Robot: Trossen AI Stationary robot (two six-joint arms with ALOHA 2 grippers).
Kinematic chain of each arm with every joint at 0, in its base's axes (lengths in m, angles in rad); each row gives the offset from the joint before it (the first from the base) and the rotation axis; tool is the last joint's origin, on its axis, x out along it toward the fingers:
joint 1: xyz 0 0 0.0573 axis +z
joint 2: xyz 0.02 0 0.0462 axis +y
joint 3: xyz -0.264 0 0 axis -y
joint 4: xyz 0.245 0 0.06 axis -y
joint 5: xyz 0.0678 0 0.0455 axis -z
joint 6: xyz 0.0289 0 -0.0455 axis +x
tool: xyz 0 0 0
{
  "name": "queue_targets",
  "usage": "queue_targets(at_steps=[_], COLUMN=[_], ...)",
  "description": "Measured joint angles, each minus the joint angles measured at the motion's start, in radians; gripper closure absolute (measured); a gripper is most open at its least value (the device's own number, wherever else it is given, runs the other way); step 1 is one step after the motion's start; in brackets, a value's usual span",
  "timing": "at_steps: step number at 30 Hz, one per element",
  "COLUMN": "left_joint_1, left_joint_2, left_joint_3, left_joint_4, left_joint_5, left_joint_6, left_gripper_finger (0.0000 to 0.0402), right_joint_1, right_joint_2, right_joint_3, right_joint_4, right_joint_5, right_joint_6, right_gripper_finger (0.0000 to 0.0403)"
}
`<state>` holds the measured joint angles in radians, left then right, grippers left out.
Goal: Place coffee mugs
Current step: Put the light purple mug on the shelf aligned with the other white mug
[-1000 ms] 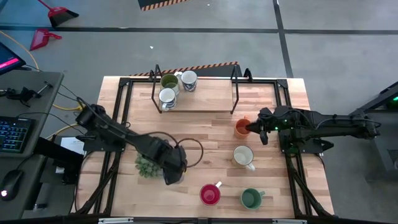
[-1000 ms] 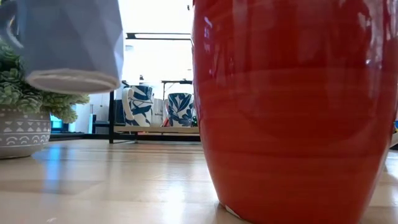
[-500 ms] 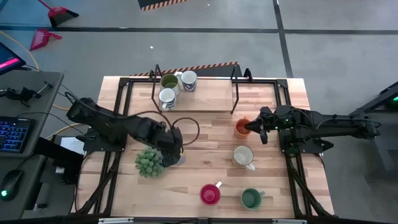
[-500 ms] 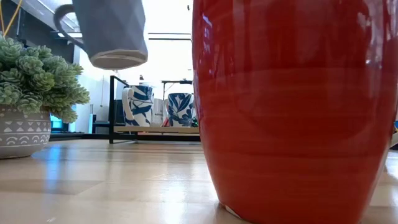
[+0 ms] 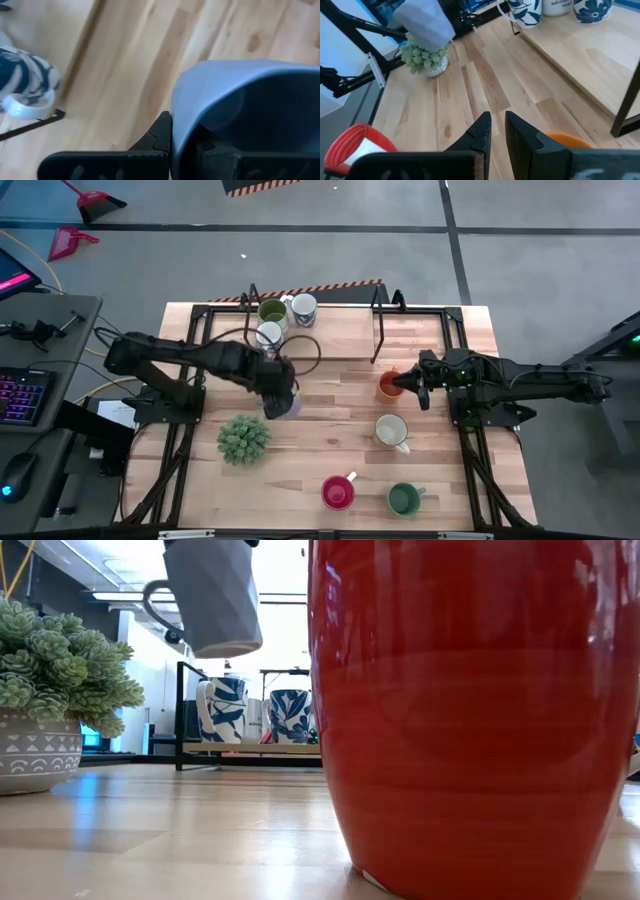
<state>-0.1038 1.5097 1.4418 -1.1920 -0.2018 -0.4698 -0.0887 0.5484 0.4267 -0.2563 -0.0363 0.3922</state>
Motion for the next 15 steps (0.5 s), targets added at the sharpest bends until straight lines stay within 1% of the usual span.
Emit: queue_targets(at_steps=[6,15], left_joint_1=[0.100,0.217], left_joint_2=[0.000,0.040], left_joint_3=[0.021,0.185], left_joint_4=[-0.001,-0.020], left_joint_5=[0.001,0.000], left_joint_6=[0.062,0.170], left_gripper_finger=[0.0396,0.0396], right_joint_1=[0.000,0.000], right_joint_2=[0.000,0.000], right_joint_3=[0.000,0.000], right_joint_4=[0.000,0.035], right_joint_5=[0.035,0.044], right_joint_6=[-0.008,-0.008], right_gripper_finger=[0.0366,0.0366])
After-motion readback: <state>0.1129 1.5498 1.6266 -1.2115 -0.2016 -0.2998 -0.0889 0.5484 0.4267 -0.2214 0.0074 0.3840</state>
